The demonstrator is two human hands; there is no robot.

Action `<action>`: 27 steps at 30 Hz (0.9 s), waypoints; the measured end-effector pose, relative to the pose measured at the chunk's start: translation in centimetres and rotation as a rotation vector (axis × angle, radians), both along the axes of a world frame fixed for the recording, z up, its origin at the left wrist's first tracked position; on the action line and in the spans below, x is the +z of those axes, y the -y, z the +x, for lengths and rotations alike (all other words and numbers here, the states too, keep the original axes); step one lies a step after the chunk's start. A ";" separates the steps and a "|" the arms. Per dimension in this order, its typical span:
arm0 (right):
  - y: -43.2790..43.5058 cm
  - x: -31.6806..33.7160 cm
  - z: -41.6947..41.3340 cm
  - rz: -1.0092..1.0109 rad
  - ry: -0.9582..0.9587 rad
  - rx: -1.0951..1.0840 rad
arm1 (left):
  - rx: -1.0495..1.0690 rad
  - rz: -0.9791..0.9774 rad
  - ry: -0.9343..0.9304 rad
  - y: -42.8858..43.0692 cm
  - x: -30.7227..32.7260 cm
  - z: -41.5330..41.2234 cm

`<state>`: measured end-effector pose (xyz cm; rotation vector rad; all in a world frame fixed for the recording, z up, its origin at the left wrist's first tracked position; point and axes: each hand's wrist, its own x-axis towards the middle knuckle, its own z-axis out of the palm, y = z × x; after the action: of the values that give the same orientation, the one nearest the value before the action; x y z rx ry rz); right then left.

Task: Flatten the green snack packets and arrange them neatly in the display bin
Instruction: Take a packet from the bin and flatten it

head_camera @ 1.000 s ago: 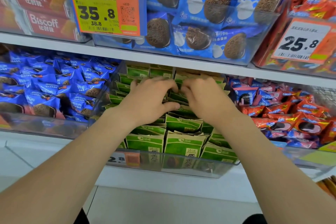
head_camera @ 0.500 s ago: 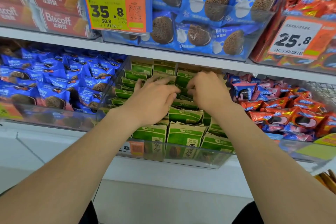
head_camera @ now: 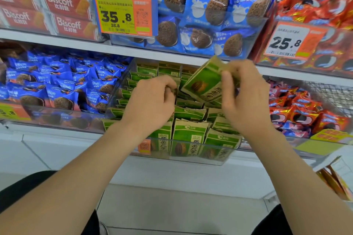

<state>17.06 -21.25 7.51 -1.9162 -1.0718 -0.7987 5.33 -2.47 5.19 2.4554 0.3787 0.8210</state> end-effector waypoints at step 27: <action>-1.5 -0.4 -5.2 0.450 -0.913 0.337 | -0.225 -0.575 0.351 5.8 1.7 -0.9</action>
<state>11.87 -19.73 7.09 -1.3944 -0.5411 0.0667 4.38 -8.28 6.87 1.7466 0.1694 0.8783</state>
